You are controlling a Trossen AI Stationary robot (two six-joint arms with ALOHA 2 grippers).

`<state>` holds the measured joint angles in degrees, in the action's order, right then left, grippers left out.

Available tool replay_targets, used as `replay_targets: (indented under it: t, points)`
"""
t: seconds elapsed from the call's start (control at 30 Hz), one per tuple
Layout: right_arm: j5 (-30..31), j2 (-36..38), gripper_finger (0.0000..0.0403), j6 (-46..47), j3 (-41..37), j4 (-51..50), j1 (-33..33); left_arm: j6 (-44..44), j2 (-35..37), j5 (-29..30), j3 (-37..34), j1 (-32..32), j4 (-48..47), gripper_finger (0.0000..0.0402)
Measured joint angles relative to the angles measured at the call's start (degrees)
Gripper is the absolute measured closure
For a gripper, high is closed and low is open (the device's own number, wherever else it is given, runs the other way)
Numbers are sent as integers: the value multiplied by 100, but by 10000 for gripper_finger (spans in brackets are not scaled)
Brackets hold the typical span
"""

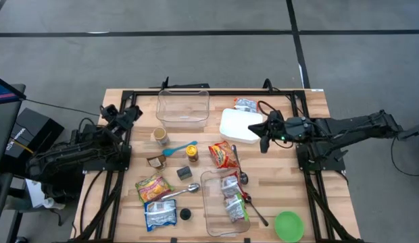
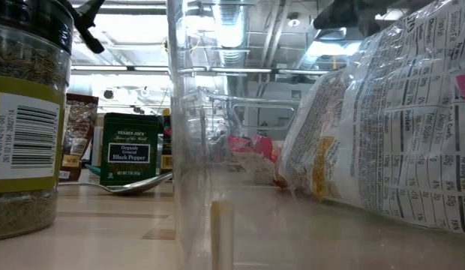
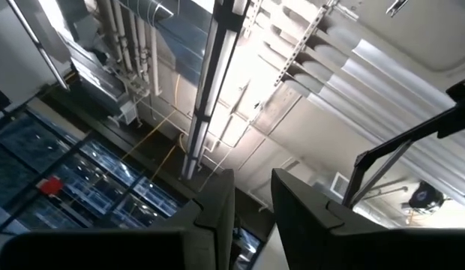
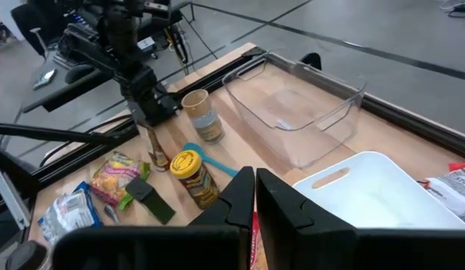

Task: Pick & Place Food Item
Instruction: Put the orange seasoning pack into the top transparent bin

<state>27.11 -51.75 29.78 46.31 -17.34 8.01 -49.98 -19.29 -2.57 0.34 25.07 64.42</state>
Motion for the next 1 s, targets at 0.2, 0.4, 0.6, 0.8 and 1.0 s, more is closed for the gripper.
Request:
replay_targets:
  t: [0.2, 0.4, 0.6, 0.8, 1.0]
  points:
    - [-1, 0, 392, -115, 2, -5, 2, 10, 0, -22, 0, -362, -165, 319]
    - [0, 0, 392, -136, 1, -9, -33, 15, 0, -187, 0, -766, -851, 348]
    - [2, 0, 392, -136, 2, -14, -78, 17, -80, -186, 57, -1344, -1236, 391]
    - [18, 0, 392, -136, 0, -15, -225, 611, -449, -181, 428, -1669, -1138, 400]
    - [20, 0, 392, -172, 1, -17, -311, 767, -839, -177, 870, -1751, -935, 401]
